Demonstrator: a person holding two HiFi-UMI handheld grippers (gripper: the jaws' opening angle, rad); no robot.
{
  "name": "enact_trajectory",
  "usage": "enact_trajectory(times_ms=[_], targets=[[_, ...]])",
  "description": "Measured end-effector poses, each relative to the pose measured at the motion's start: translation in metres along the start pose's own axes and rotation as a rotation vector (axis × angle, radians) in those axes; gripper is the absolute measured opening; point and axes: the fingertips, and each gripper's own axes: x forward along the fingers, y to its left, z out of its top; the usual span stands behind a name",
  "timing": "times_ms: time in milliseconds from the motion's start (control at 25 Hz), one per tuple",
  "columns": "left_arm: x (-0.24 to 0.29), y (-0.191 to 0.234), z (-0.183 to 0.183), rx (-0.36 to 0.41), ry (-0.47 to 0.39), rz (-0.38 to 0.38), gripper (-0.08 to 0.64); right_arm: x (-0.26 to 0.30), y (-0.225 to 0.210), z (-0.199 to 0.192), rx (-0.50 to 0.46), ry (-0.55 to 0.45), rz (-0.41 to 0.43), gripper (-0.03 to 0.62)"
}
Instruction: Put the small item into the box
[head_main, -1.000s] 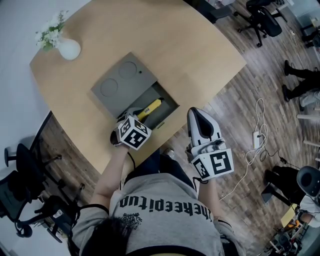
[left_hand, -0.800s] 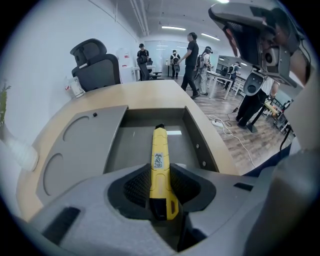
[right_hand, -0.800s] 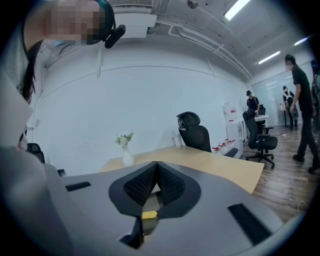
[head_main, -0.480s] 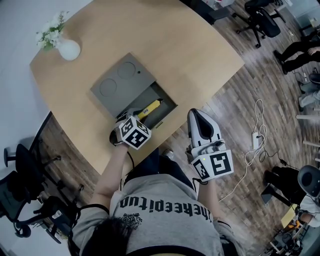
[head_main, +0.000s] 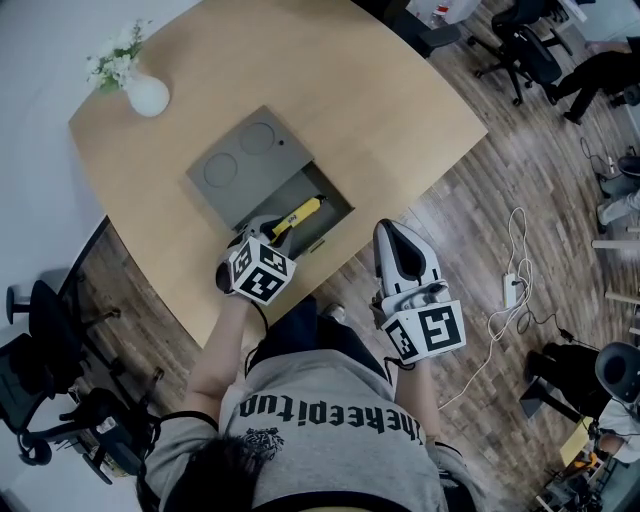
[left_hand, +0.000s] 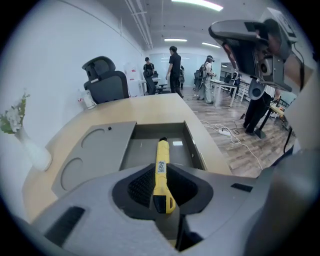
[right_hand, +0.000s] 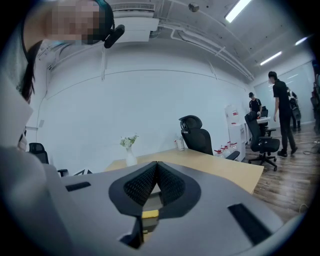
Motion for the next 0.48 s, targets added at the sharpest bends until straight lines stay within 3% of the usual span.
enact_trajectory(times_ms=[120, 480], targets=[[-0.016, 0.004, 0.012, -0.014, -0.073, 0.058, 0.032, -0.005, 0.004, 0.001, -0.005, -0.008, 0.020, 0.008], [-0.074, -0.005, 0.037, -0.128, -0.275, 0.111, 0.017, -0.024, 0.025, 0.008, -0.026, -0.033, 0.081, 0.008]])
